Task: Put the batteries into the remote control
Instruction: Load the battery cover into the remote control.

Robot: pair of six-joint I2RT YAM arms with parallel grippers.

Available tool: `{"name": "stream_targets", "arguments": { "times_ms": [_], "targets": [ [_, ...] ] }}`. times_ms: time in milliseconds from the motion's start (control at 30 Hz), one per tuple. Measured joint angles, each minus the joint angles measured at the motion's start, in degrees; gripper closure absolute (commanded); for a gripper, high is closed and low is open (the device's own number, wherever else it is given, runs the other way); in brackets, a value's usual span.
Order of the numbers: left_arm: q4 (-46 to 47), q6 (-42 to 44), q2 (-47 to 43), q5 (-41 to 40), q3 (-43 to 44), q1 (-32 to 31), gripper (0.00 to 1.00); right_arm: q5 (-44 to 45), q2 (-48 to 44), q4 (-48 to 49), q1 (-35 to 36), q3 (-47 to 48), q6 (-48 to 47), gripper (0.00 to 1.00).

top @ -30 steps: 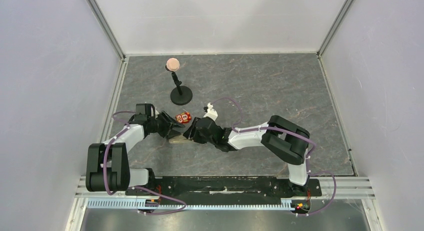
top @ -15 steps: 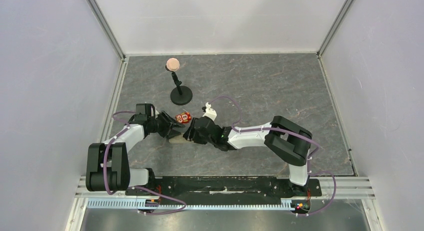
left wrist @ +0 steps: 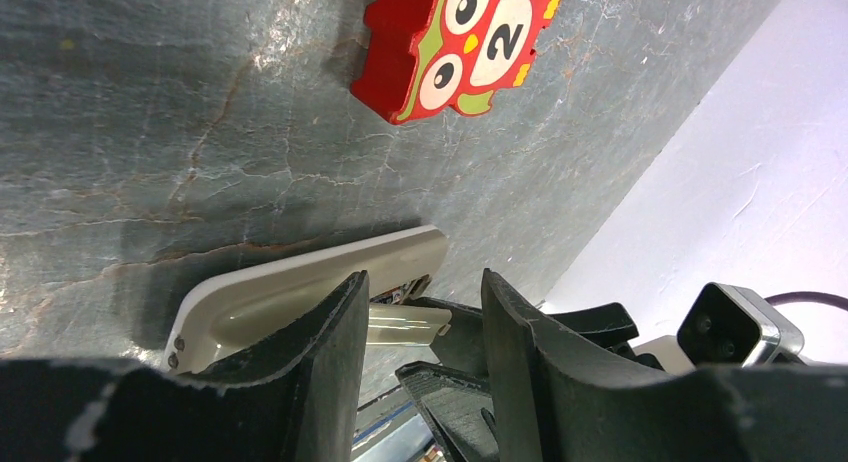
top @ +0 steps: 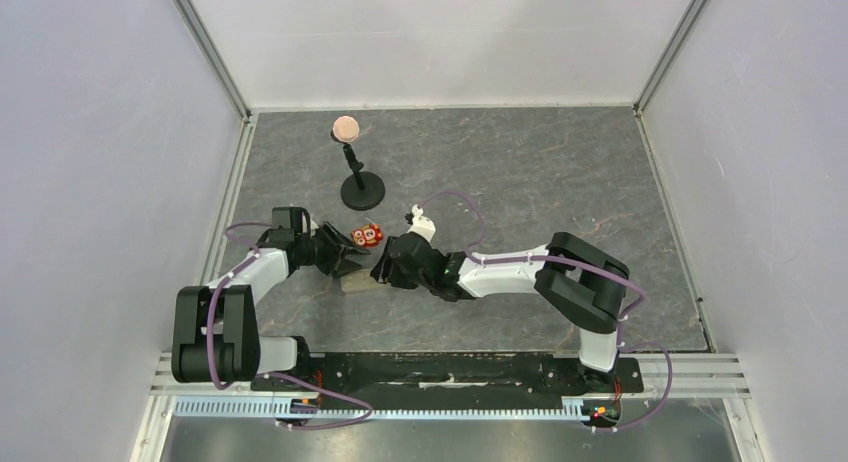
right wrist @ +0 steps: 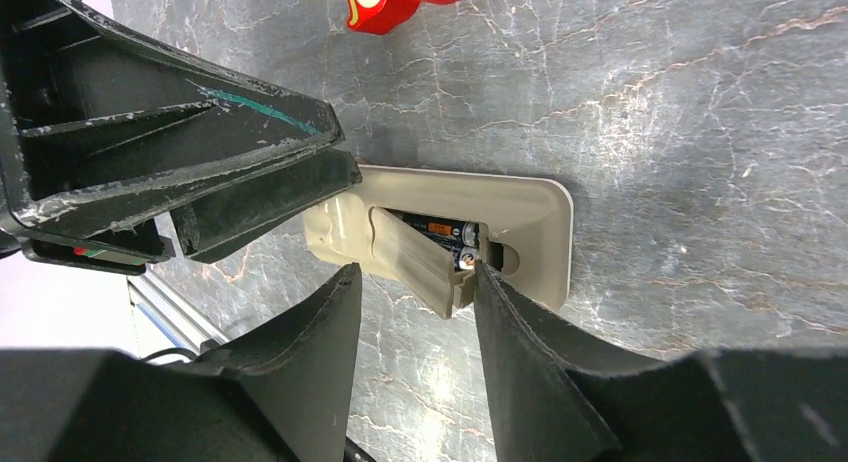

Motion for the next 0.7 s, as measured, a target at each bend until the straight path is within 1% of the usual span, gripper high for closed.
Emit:
{"name": "stream_targets", "arguments": {
  "times_ms": [67,100,400,467,633,700],
  "targets": [
    [0.0,0.0,0.0,0.0,0.0,0.0,0.49,0.0,-0.2,-0.4,0.0,0.0,-0.3,0.46],
    [0.0,0.0,0.0,0.0,0.0,0.0,0.49,0.0,-0.4,-0.7,0.0,0.0,-0.4,0.45],
    [0.0,0.0,-0.4,-0.1,0.0,0.0,0.49,1.5,-2.7,-3.1,0.0,-1.7,-1.8,0.44],
    [0.0,0.0,-0.7,-0.1,0.0,0.0,0.49,1.8,-2.7,-3.8,0.0,-2.0,-1.9,0.46],
    [-0.3,0.0,-1.9,-0.1,0.0,0.0,0.49,2.5,-3.2,-4.3,0.0,-2.0,-3.1,0.55],
    [-0.6,0.0,-2.4,-0.2,0.0,0.0,0.49,2.7,-3.6,-4.3,0.0,-2.0,-4.1,0.56]
  ]
}}
